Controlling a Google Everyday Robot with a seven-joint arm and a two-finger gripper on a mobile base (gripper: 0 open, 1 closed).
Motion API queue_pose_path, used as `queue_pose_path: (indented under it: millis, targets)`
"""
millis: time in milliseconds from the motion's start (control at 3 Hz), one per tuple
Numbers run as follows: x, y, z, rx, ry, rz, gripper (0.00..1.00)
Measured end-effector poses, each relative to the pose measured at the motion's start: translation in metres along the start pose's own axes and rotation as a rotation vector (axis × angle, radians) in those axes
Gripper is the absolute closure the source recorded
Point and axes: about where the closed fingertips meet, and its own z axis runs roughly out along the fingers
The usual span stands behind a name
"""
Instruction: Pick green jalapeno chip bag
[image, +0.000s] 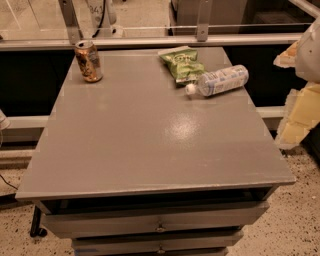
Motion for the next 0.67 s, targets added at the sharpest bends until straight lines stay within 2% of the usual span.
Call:
queue_pose_path:
  millis: [333, 667]
  targets:
    - [0.000, 0.000, 0.000, 0.002, -0.001, 0.000, 0.00]
    - [-0.015, -0.033, 0.008, 0.056, -0.030, -0.005, 0.00]
